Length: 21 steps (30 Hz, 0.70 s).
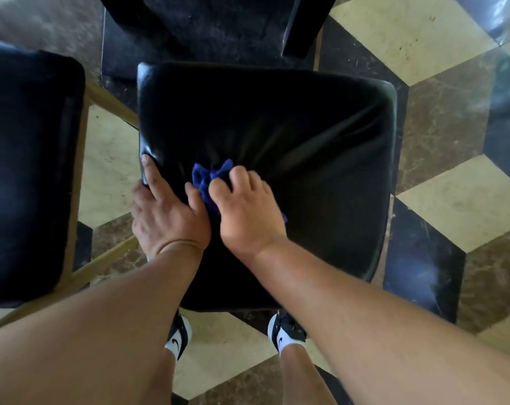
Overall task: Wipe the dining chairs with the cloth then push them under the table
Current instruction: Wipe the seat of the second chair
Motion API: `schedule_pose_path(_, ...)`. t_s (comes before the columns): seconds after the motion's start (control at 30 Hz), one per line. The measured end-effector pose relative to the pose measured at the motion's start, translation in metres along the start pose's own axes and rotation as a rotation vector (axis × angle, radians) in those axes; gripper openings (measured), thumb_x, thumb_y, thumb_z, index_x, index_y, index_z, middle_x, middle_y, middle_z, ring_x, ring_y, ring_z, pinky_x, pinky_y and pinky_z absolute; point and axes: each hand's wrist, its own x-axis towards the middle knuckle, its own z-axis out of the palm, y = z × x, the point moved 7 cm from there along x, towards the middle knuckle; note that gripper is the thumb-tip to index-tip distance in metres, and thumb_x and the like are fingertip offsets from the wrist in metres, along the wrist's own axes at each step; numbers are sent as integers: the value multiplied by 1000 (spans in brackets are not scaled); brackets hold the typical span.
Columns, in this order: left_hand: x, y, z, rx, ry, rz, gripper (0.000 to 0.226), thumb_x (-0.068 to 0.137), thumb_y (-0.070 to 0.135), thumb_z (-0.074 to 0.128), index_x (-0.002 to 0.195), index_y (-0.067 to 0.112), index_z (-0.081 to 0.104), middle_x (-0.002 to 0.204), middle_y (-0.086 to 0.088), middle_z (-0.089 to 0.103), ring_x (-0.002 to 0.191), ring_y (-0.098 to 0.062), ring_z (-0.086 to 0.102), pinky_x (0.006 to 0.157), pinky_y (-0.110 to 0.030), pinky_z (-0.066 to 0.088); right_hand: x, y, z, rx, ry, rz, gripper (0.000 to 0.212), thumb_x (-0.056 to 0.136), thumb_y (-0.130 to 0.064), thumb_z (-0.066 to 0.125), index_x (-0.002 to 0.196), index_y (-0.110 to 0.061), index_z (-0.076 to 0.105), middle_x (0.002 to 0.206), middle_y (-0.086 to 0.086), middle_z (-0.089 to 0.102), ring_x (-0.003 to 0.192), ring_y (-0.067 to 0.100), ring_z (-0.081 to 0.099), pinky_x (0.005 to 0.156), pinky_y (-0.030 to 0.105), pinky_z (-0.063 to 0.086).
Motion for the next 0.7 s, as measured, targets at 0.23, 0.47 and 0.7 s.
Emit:
schedule_pose_path(0.23,3,1,-9,-54,-130,-30,83,89,65,29,163,38,2,159,-13,37,138,-35,42,105,-57,42,-10,-8,10,14,5,-24,21,87,-16,51,107,-18,49,108,12,51,94,32,52,86,48,51)
schedule_pose_path(0.47,51,24,-27,-388,-283,-290,81,75,72,54,139,29,31,129,-1,54,105,-29,58,81,-39,42,-11,-8,13,-52,-6,-19,38,74,-14,65,107,-19,48,106,10,50,94,32,51,90,46,50)
schedule_pose_path(0.7,108,75,-23,170,-622,-155,163,59,94,71,156,16,-34,174,-20,9,150,-49,30,118,-63,33,-8,-8,10,-44,3,-14,42,70,-13,57,113,-12,53,107,16,53,93,38,54,85,50,51)
